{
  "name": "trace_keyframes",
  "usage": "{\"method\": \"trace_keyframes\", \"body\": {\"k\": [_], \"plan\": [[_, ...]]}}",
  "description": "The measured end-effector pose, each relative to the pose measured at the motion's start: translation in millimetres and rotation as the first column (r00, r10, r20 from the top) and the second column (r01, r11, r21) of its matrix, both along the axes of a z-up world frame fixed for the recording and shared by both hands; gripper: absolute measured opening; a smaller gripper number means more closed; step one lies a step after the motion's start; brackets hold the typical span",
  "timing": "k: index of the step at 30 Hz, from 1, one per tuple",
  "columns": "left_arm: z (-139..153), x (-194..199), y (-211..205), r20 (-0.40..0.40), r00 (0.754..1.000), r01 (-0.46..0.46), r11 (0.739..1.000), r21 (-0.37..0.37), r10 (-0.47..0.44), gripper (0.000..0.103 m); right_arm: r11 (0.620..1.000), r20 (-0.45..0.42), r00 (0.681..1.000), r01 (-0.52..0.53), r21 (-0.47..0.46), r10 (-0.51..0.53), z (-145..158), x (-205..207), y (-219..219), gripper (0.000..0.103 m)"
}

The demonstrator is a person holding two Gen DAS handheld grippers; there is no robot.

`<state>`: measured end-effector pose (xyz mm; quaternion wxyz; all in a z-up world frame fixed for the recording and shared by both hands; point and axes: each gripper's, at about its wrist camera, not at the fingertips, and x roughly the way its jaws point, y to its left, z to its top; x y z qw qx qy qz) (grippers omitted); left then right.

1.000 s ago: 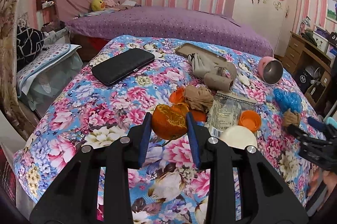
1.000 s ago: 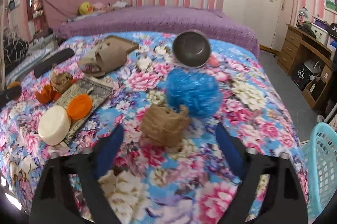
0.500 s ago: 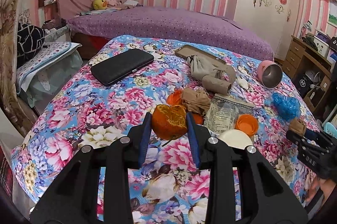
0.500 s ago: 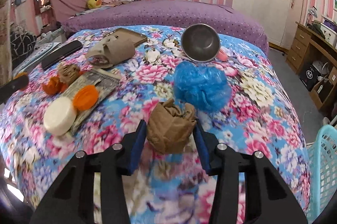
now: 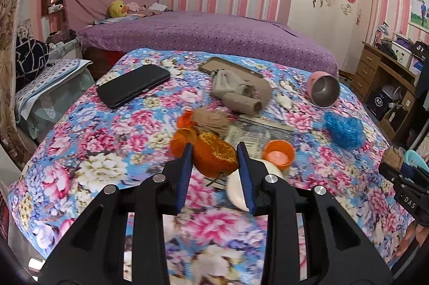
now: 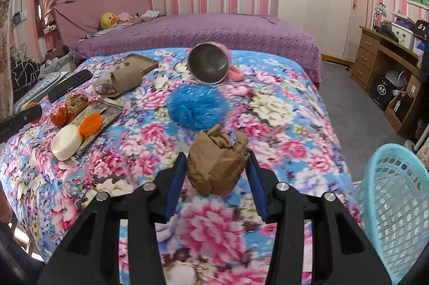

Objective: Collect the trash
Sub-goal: 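Carry both items to the blue basket and open both tools to drop them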

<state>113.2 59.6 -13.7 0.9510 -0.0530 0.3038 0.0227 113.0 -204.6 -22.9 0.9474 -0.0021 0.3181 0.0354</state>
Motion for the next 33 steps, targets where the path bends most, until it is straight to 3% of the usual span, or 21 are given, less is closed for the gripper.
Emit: {"method": "trace_keyframes", "body": {"k": [13,18,26,33], "plan": [[7.8,-8.0,-53.6,0.022,0.999,0.046,0.999,-0.002,-0.046,0.032,0.999,0.052,0.998,0.035,0.031,-0.037,15.8,-12.8,-42.5,0.046],[13.8,-10.3,-85.8,0.034,0.996,0.080,0.996,0.045,-0.081,0.032,0.998,0.067,0.996,0.062,0.030,-0.064,22.0,-20.8,-67.4,0.046],[18.0,-9.1,-139.3,0.022,0.989,0.143,0.990,-0.004,-0.143,0.032,0.989,0.074,0.986,0.146,0.037,-0.148,31.3,-39.8,-132.4,0.046],[26.1,-16.8,-205.8,0.047,0.969,0.243,0.970,0.017,-0.244,0.032,0.969,0.078,0.967,0.247,-0.021,-0.244,34.4,-59.3,-187.1,0.047]]}}
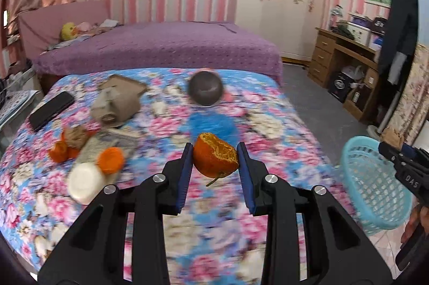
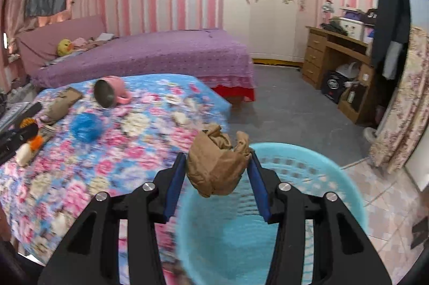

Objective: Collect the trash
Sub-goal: 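Carry both items to the blue basket and open both tools to drop them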

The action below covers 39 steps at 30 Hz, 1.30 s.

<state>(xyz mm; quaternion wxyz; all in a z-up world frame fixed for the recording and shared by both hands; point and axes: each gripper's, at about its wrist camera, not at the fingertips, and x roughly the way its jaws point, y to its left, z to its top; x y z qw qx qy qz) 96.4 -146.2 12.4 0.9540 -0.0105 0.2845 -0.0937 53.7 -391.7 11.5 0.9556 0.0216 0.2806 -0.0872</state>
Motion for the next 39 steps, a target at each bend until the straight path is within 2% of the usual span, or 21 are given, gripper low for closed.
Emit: {"method": "trace_keyframes", "body": {"k": [5,10,16,25,28,29,30,31,33,39], "plan": [[-2.4,-4.5,-44.9,-0.003,0.997,0.077,0.997,-0.006,-0.077,0.032,0.997,-0.010,0.998,0.069,-0.032,-0.070,-1.2,-16.8,-39.9,0.047],[-18.6,-9.0,-91.3,-0.025,0.988,0.154,0.988,-0.011,-0.154,0.032,0.991,-0.020,0.991,0.130,-0.033,-0.131,-6.7,-31.2,-80.3,0.047],[-34.0,-11.0,-138.2,-0.060,0.965,0.253,0.967,-0.039,-0.255,0.033,0.978,-0.029,0.980,0.199,0.060,-0.197,-22.6,-38.4,-126.5,0.047],[-35.2,-8.5,-202.8,-0.061,0.927,0.365,0.928,-0.074,-0.370,0.033,0.968,-0.014,0.972,0.234,0.094,-0.233,-31.7,-47.4,-144.5,0.047],[-36.5,-8.7,-220.4,-0.059,0.916,0.393,0.918,-0.052,-0.396,0.034,0.966,-0.017,0.971,0.239,0.098,-0.239,-34.1,-45.4,-145.5,0.047],[-36.5,-8.8,-223.5,-0.057,0.916,0.394,0.918,-0.044,-0.396,0.036,0.966,-0.016,0.971,0.239,0.097,-0.239,-34.3,-45.0,-145.4,0.047],[-36.6,-7.6,-225.7,-0.061,0.914,0.399,0.916,-0.042,-0.401,0.045,0.967,-0.015,0.971,0.238,0.094,-0.238,-34.3,-44.3,-144.8,0.047],[-36.3,-5.3,-226.2,-0.071,0.911,0.403,0.914,-0.048,-0.406,0.060,0.967,-0.014,0.971,0.238,0.090,-0.237,-34.2,-43.7,-143.3,0.047],[-34.1,-2.7,-221.9,-0.062,0.921,0.382,0.922,-0.055,-0.385,0.075,0.968,-0.014,0.972,0.236,0.085,-0.236,-34.0,-43.4,-143.4,0.047],[-32.6,-1.5,-201.2,-0.040,0.941,0.337,0.941,-0.003,-0.337,0.090,0.969,-0.019,0.972,0.233,0.080,-0.232,-35.0,-40.6,-140.7,0.047]]}}
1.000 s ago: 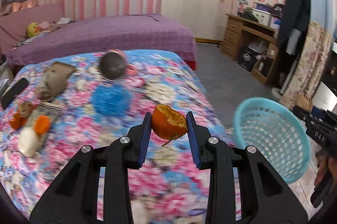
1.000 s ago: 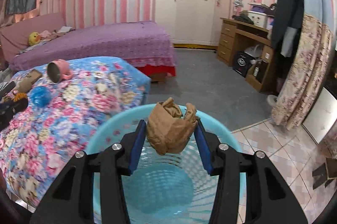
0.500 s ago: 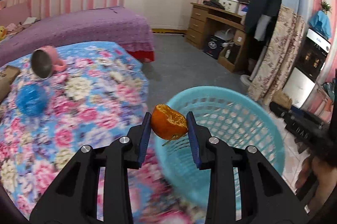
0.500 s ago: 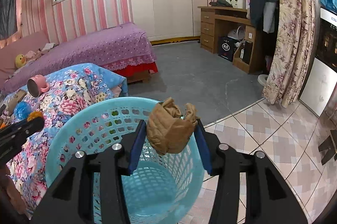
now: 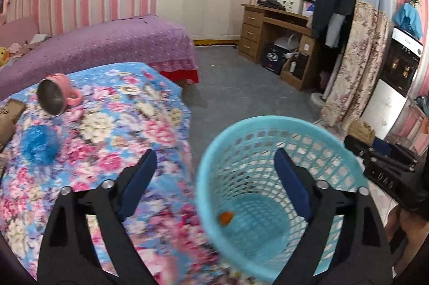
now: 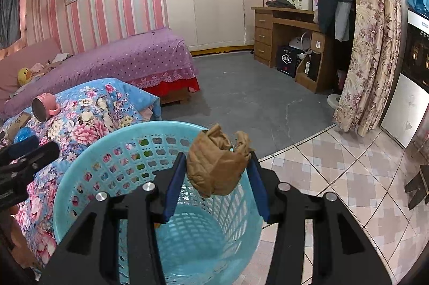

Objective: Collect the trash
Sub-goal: 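Carry both items to the blue basket and open both tools to drop them, then move the left tool back to the bed and grasp the white round lid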

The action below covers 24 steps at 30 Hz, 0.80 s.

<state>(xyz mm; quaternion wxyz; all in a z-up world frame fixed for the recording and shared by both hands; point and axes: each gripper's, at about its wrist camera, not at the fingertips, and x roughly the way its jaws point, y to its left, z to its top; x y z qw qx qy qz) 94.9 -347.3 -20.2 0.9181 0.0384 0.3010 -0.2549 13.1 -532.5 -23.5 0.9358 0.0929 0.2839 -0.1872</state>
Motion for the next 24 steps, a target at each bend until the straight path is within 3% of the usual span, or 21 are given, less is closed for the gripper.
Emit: {"method": "trace_keyframes", "body": {"k": [8,10,12,17,24], "plan": [[-3.1,8.9,50.2,-0.019,0.996,-0.089,0.996,0.001,0.089,0.093,0.999,-0.027,0.999,-0.021,-0.024,0.021,-2.6,12.0,14.8,0.050],[-2.1,9.8,59.6,-0.010,0.994,-0.111,0.994,0.009,0.111,0.094,0.999,-0.025,1.000,-0.017,-0.030,0.016,-1.6,12.2,17.5,0.057],[-0.7,8.7,67.5,0.004,0.993,-0.122,0.992,0.020,0.122,0.094,0.999,-0.014,1.000,0.001,-0.036,-0.002,0.7,10.4,18.1,0.076],[6.2,5.4,86.1,0.026,0.989,-0.149,0.988,0.028,0.148,0.095,0.998,0.038,0.998,0.050,-0.032,-0.049,15.6,3.4,27.9,0.093],[24.9,3.4,134.8,0.056,0.976,-0.213,0.977,0.021,0.211,0.098,0.997,0.060,0.998,0.033,-0.070,-0.029,34.9,11.8,68.2,0.098]]}}
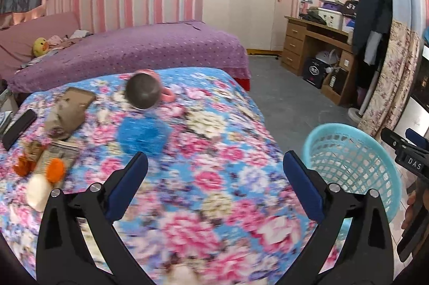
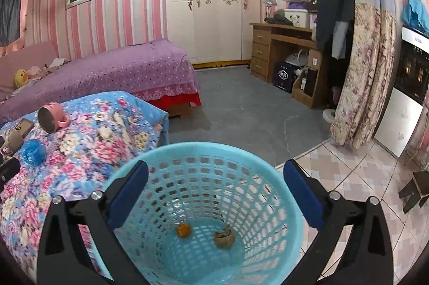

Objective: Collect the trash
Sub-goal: 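Move the left tool back to the bed and grasp the white round lid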

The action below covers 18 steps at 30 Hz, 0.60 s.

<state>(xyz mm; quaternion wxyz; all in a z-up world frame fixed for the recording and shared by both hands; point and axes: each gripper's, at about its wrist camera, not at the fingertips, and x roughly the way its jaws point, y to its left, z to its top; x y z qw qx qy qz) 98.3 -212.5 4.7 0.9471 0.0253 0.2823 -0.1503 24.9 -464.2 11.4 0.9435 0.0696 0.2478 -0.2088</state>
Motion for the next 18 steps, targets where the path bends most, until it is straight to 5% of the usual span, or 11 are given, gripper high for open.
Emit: {"method": "trace_keyframes", "body": {"k": [9,18], "plan": [[18.6,0.1,84.5,0.041,0.993,-0.112,0.993,0.033,0.111,0.098,0.996,0.036,0.996,-0.081,0.044,0.080,11.2,28.4,60.8,0.099],[0.5,11.2,167.0,0.023,0.974,-0.226,0.973,0.044,0.225,0.098,0.977,0.020,0.977,-0.212,0.037,0.211,4.7,60.7,138.7,0.099]]}}
